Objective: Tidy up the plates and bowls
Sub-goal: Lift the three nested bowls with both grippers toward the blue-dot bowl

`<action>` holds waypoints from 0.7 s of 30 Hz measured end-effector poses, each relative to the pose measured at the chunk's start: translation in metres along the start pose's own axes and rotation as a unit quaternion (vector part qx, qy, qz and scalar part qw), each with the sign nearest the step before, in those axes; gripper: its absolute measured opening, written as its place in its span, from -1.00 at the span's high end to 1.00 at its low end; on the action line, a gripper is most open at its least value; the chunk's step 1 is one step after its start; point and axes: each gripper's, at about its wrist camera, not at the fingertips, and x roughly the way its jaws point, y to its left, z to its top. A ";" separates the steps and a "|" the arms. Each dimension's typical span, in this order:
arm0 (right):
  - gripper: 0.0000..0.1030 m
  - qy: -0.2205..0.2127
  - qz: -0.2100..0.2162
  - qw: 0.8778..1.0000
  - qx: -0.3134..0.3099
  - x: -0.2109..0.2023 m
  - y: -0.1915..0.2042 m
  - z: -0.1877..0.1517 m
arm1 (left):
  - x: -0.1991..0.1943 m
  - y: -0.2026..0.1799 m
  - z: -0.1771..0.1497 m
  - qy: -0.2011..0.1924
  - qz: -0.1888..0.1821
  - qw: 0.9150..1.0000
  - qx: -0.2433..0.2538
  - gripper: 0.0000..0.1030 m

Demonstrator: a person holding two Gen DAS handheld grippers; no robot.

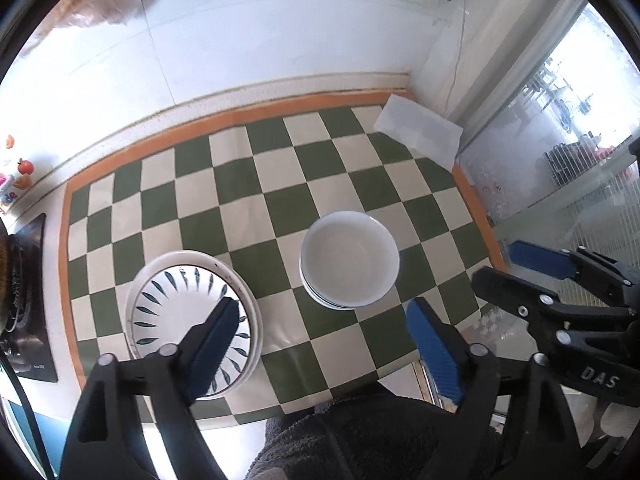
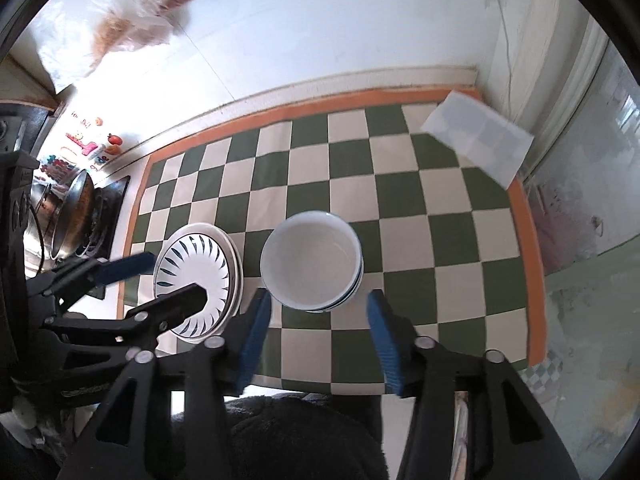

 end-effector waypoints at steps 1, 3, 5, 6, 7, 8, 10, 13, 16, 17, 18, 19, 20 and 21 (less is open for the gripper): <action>-0.29 -0.004 -0.002 1.000 -0.004 -0.006 0.002 -0.001 | -0.004 0.002 0.000 -0.005 -0.002 1.000 -0.005 -0.73; -0.50 -0.011 -0.007 1.000 -0.007 -0.015 0.003 -0.002 | -0.010 0.004 -0.002 -0.011 -0.007 1.000 -0.010 -0.73; -0.66 -0.016 -0.013 1.000 -0.010 -0.021 0.005 -0.003 | -0.017 0.006 -0.003 -0.016 -0.012 1.000 -0.015 -0.73; -0.67 -0.018 -0.015 1.000 -0.009 -0.024 0.005 -0.003 | -0.019 0.006 -0.003 -0.018 -0.012 1.000 -0.016 -0.73; -0.71 -0.020 -0.016 1.000 -0.009 -0.027 0.005 -0.004 | -0.023 0.006 -0.003 -0.021 -0.014 1.000 -0.018 -0.74; -0.72 -0.022 -0.014 1.000 -0.006 -0.029 0.004 -0.004 | -0.026 0.006 -0.004 -0.024 -0.017 0.999 -0.021 -0.74; -0.74 -0.024 -0.009 1.000 0.001 -0.034 0.002 -0.006 | -0.033 0.006 -0.004 -0.028 -0.020 0.999 -0.023 -0.74; -0.77 -0.032 -0.007 0.999 0.009 -0.044 0.001 -0.008 | -0.044 0.005 -0.005 -0.038 -0.024 0.999 -0.024 -0.74; -0.79 -0.045 -0.005 0.999 0.014 -0.055 0.000 -0.009 | -0.053 0.003 -0.006 -0.047 -0.025 0.998 -0.024 -0.74; -0.79 -0.048 -0.004 0.999 0.016 -0.060 0.000 -0.010 | -0.055 0.003 -0.006 -0.049 -0.023 0.998 -0.023 -0.74; -0.80 -0.052 -0.003 0.998 0.018 -0.064 -0.001 -0.010 | -0.056 0.003 -0.005 -0.051 -0.022 0.998 -0.023 -0.74; -0.80 -0.055 -0.004 0.998 0.019 -0.066 -0.001 -0.010 | -0.056 0.003 -0.005 -0.052 -0.021 0.998 -0.024 -0.74; -0.80 -0.056 -0.003 0.998 0.020 -0.067 -0.001 -0.010 | -0.055 0.003 -0.005 -0.051 -0.022 0.998 -0.025 -0.74; -0.81 -0.057 -0.002 0.998 0.023 -0.068 -0.002 -0.010 | -0.054 0.003 -0.004 -0.050 -0.022 0.998 -0.027 -0.74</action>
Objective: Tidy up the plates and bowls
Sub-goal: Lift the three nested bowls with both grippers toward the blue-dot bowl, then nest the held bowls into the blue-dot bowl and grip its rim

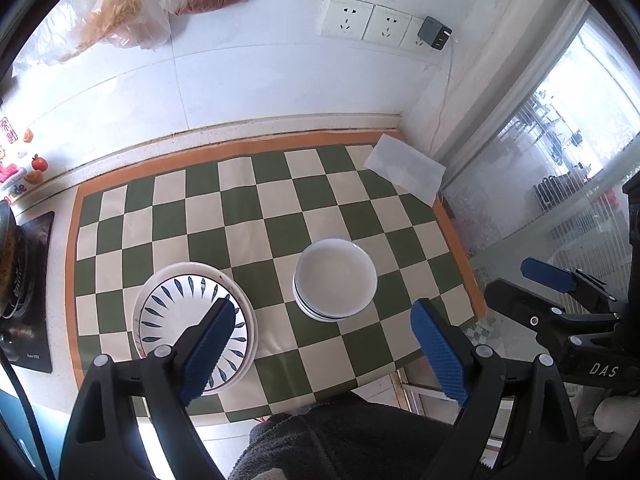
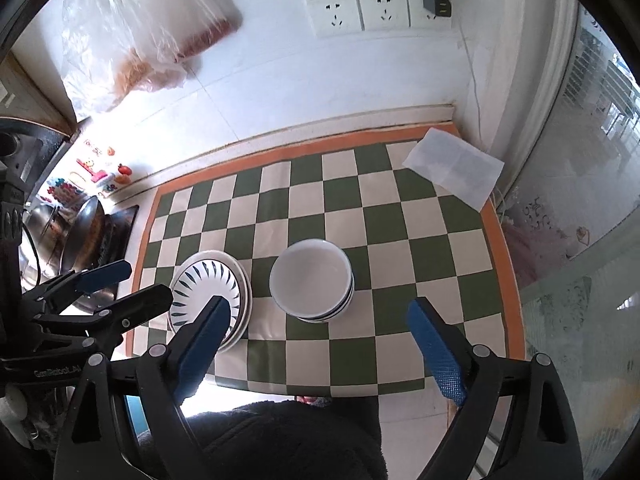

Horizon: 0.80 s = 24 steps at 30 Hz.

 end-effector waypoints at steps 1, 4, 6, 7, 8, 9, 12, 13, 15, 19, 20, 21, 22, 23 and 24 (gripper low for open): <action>-0.81 0.000 0.000 1.000 0.003 0.000 -0.001 0.000 | 0.003 0.000 0.001 0.002 0.001 1.000 0.000 -0.74; -0.82 0.011 0.008 1.000 0.015 0.010 -0.009 0.000 | 0.017 0.004 0.003 0.014 0.000 1.000 -0.007 -0.74; -0.82 0.019 0.016 0.999 0.025 0.024 -0.016 0.000 | 0.032 0.008 0.005 0.022 0.000 1.000 -0.015 -0.74; -0.82 0.022 0.020 0.999 0.029 0.030 -0.019 0.001 | 0.040 0.011 0.006 0.030 -0.005 0.999 -0.023 -0.74; -0.82 0.026 0.028 0.999 0.037 0.040 -0.025 0.001 | 0.051 0.015 0.007 0.040 -0.015 0.999 -0.034 -0.74; -0.82 0.031 0.035 0.998 0.045 0.049 -0.029 0.001 | 0.062 0.020 0.008 0.052 -0.031 0.997 -0.048 -0.74; -0.82 0.059 0.066 0.992 0.086 0.089 -0.047 0.001 | 0.097 0.031 0.011 0.093 -0.072 0.990 -0.084 -0.74; -0.82 0.068 0.071 0.991 0.094 0.102 -0.051 0.000 | 0.106 0.032 0.012 0.102 -0.073 0.988 -0.091 -0.74; -0.82 0.091 0.081 0.986 0.111 0.130 -0.059 -0.003 | 0.132 0.039 0.015 0.126 -0.083 0.983 -0.109 -0.74; -0.82 0.130 0.093 0.977 0.142 0.183 -0.073 -0.008 | 0.175 0.052 0.020 0.169 -0.110 0.967 -0.153 -0.71; -0.82 0.138 0.106 0.973 0.155 0.197 -0.077 -0.010 | 0.187 0.056 0.021 0.181 -0.124 0.961 -0.166 -0.71; -0.82 0.144 0.112 0.969 0.164 0.207 -0.081 -0.011 | 0.197 0.060 0.021 0.193 -0.133 0.955 -0.180 -0.71; -0.82 0.153 0.121 0.965 0.176 0.219 -0.085 -0.013 | 0.206 0.064 0.021 0.203 -0.143 0.949 -0.196 -0.71; -0.82 0.162 0.135 0.959 0.189 0.232 -0.089 -0.015 | 0.219 0.068 0.019 0.217 -0.155 0.940 -0.214 -0.71; -0.82 0.169 0.147 0.954 0.200 0.244 -0.093 -0.017 | 0.227 0.071 0.018 0.226 -0.158 0.934 -0.226 -0.71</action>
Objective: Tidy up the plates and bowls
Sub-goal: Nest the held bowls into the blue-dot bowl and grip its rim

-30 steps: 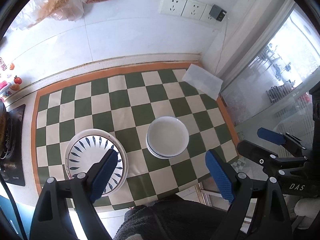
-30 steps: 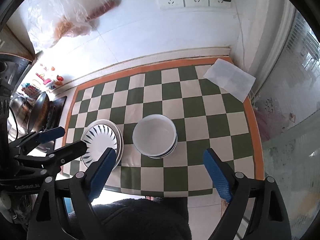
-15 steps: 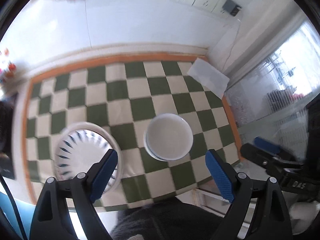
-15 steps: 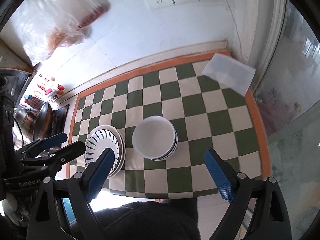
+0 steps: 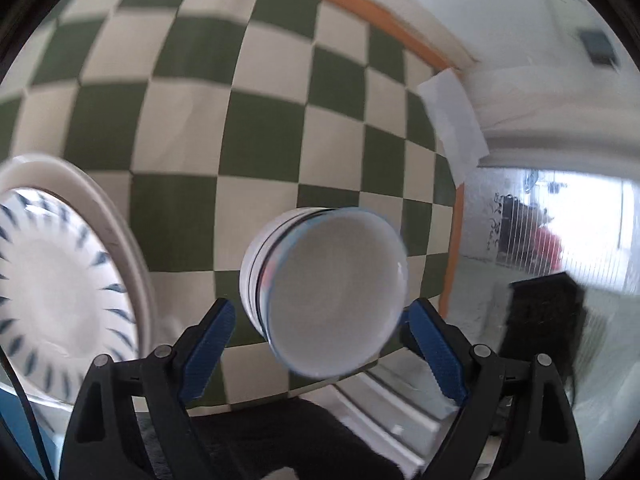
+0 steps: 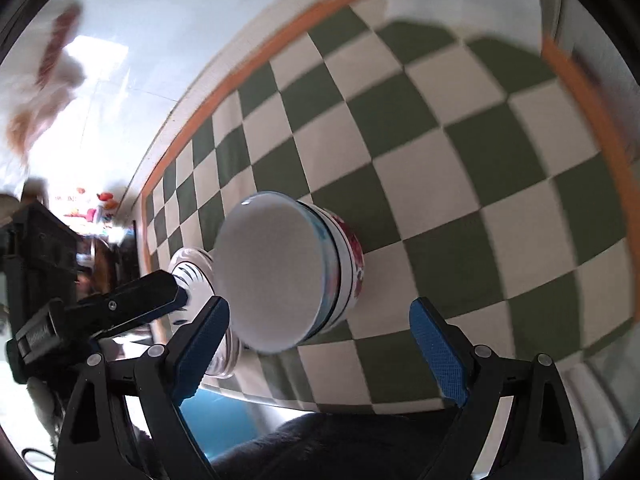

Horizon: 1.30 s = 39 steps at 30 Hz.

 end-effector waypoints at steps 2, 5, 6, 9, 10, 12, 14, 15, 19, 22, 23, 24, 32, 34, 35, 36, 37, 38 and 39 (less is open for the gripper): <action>-0.82 0.013 0.022 0.999 0.021 0.017 -0.011 0.006 | 0.011 0.010 0.007 0.014 -0.004 1.000 -0.025 -0.71; -0.81 0.032 0.056 0.997 0.046 0.042 -0.024 0.014 | 0.028 0.018 0.016 0.039 -0.014 0.998 -0.043 -0.50; -0.81 0.037 0.065 0.996 0.051 0.048 -0.027 0.015 | 0.032 0.019 0.018 0.044 -0.012 0.998 -0.040 -0.46; -0.78 0.058 0.077 0.993 0.063 0.072 -0.032 0.020 | 0.041 0.020 0.024 0.050 -0.003 0.998 -0.029 -0.43; -0.77 0.064 0.077 0.993 0.065 0.077 -0.033 0.021 | 0.044 0.022 0.025 0.052 -0.001 0.998 -0.030 -0.38; -0.74 0.077 0.085 0.991 0.071 0.091 -0.035 0.023 | 0.047 0.025 0.029 0.055 -0.001 0.998 -0.030 -0.24; -0.69 0.087 0.089 0.990 0.073 0.102 -0.036 0.023 | 0.051 0.028 0.031 0.059 0.004 0.998 -0.027 -0.09; -0.65 0.091 0.092 0.989 0.072 0.107 -0.036 0.024 | 0.052 0.030 0.032 0.059 0.004 0.998 -0.026 -0.09; -0.42 0.097 0.102 0.988 0.063 0.118 -0.034 0.029 | 0.058 0.035 0.035 0.057 -0.001 0.998 -0.016 0.00; -0.32 0.096 0.094 0.989 0.057 0.123 -0.031 0.030 | 0.058 0.034 0.032 0.048 0.000 0.999 0.002 0.00; -0.23 0.092 0.083 0.991 0.049 0.123 -0.030 0.029 | 0.059 0.033 0.031 0.047 0.002 0.999 0.006 0.00; -0.10 0.087 0.072 0.993 0.041 0.123 -0.028 0.028 | 0.059 0.032 0.030 0.046 0.005 0.999 0.011 0.00; 0.05 0.063 0.076 0.995 0.018 0.121 -0.019 0.032 | 0.057 0.023 0.024 0.032 0.019 0.999 0.030 0.00; 0.07 0.057 0.075 0.996 0.005 0.117 -0.013 0.038 | 0.056 0.023 0.025 0.027 0.015 0.999 0.026 0.00; 0.07 0.055 0.074 0.996 -0.003 0.117 -0.011 0.040 | 0.056 0.024 0.026 0.025 0.014 0.999 0.023 0.00; 0.07 0.054 0.073 0.996 -0.011 0.119 -0.008 0.042 | 0.056 0.024 0.026 0.023 0.014 0.999 0.024 0.00; 0.07 0.052 0.072 0.996 -0.015 0.118 -0.008 0.042 | 0.056 0.022 0.025 0.022 0.015 0.999 0.024 0.00; 0.07 0.052 0.071 0.996 -0.020 0.119 -0.006 0.043 | 0.054 0.022 0.025 0.021 0.016 0.999 0.024 0.00; 0.07 0.054 0.072 0.996 -0.022 0.120 -0.004 0.044 | 0.053 0.021 0.024 0.020 0.017 0.999 0.024 0.00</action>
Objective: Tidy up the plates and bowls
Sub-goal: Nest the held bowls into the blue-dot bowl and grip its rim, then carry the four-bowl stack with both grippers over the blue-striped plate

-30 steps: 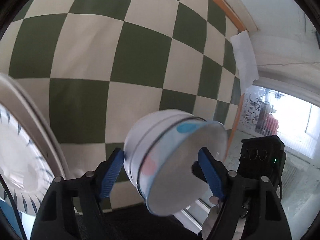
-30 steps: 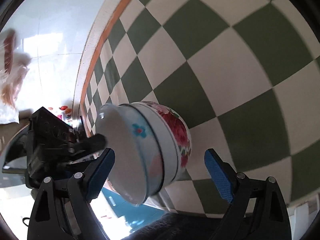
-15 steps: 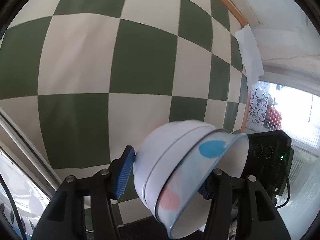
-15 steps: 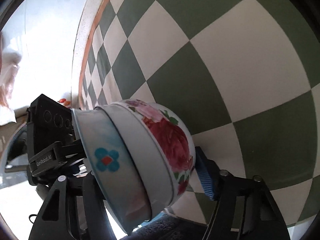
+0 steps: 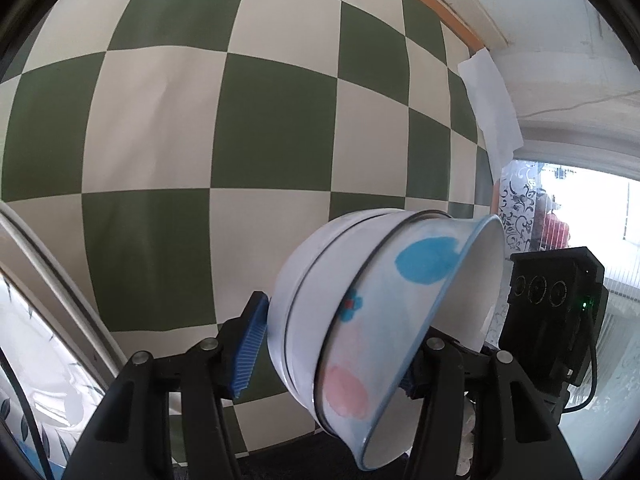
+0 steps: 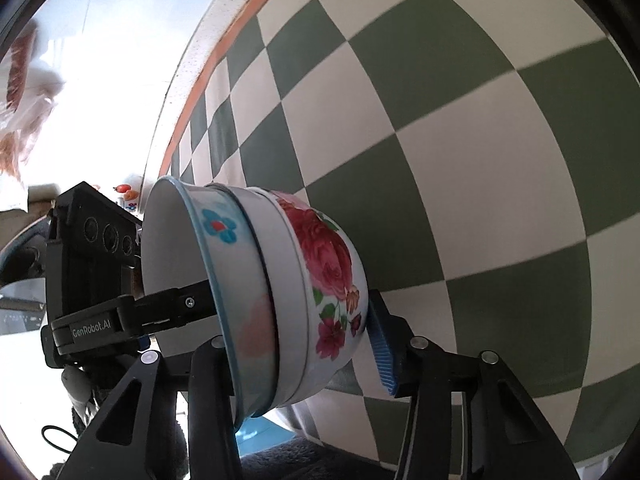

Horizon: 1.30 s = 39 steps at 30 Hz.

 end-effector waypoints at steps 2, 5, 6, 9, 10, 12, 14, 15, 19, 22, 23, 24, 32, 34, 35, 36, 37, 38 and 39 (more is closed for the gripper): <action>0.07 0.002 0.000 1.000 -0.004 0.002 0.004 0.002 | -0.005 -0.001 -0.001 -0.006 0.000 1.000 0.000 0.00; 0.07 0.002 -0.001 1.000 -0.013 0.006 0.016 0.007 | -0.014 -0.003 -0.002 -0.015 0.002 1.000 -0.001 0.00; 0.07 0.002 0.000 1.000 -0.016 0.006 0.022 0.009 | -0.018 -0.003 -0.002 -0.020 0.002 1.000 -0.003 0.00; 0.07 0.004 0.003 1.000 -0.028 -0.010 0.026 0.013 | -0.034 -0.001 -0.005 -0.032 0.000 0.999 -0.008 0.00; 0.07 0.004 0.003 0.999 -0.033 -0.010 0.029 0.012 | -0.039 0.001 -0.006 -0.036 -0.001 0.999 -0.010 0.00; 0.07 0.007 0.002 0.999 -0.044 -0.007 0.042 0.015 | -0.051 0.005 -0.009 -0.044 -0.002 0.999 -0.013 0.00; 0.07 0.010 0.003 0.998 -0.054 -0.002 0.055 0.018 | -0.063 0.010 -0.012 -0.054 -0.003 0.998 -0.016 0.00; 0.07 0.012 0.004 0.998 -0.059 0.000 0.062 0.019 | -0.069 0.013 -0.013 -0.057 -0.005 0.998 -0.019 0.00; 0.07 0.016 0.005 0.997 -0.073 0.006 0.090 0.018 | -0.094 0.032 -0.019 -0.067 -0.013 0.997 -0.028 0.00; 0.07 0.019 0.007 0.997 -0.081 0.022 0.115 0.016 | -0.113 0.049 -0.024 -0.073 -0.012 0.997 -0.024 0.00; 0.07 0.018 0.009 0.996 -0.083 0.024 0.120 0.013 | -0.119 0.056 -0.026 -0.074 -0.011 0.997 -0.024 0.00; 0.07 0.018 0.009 0.996 -0.084 0.026 0.126 0.003 | -0.125 0.064 -0.028 -0.075 -0.009 0.997 -0.026 0.00; 0.08 0.031 0.013 0.995 -0.095 0.066 0.170 -0.044 | -0.152 0.123 -0.044 -0.071 -0.005 0.997 -0.037 0.00; 0.08 0.035 0.014 0.995 -0.095 0.075 0.176 -0.052 | -0.154 0.137 -0.047 -0.067 -0.003 0.997 -0.040 0.00; 0.08 0.038 0.013 0.995 -0.095 0.080 0.178 -0.054 | -0.155 0.144 -0.048 -0.065 -0.003 0.997 -0.043 0.00; 0.08 0.041 0.012 0.995 -0.093 0.088 0.180 -0.057 | -0.155 0.149 -0.049 -0.064 -0.003 0.997 -0.044 0.00; 0.08 0.043 0.011 0.995 -0.093 0.092 0.183 -0.060 | -0.154 0.155 -0.049 -0.064 -0.003 0.997 -0.046 0.00; 0.08 0.046 0.009 0.994 -0.094 0.098 0.184 -0.062 | -0.154 0.159 -0.050 -0.063 -0.004 0.997 -0.047 0.00; 0.08 0.049 0.007 0.994 -0.095 0.104 0.186 -0.065 | -0.153 0.163 -0.049 -0.061 -0.005 0.997 -0.050 0.00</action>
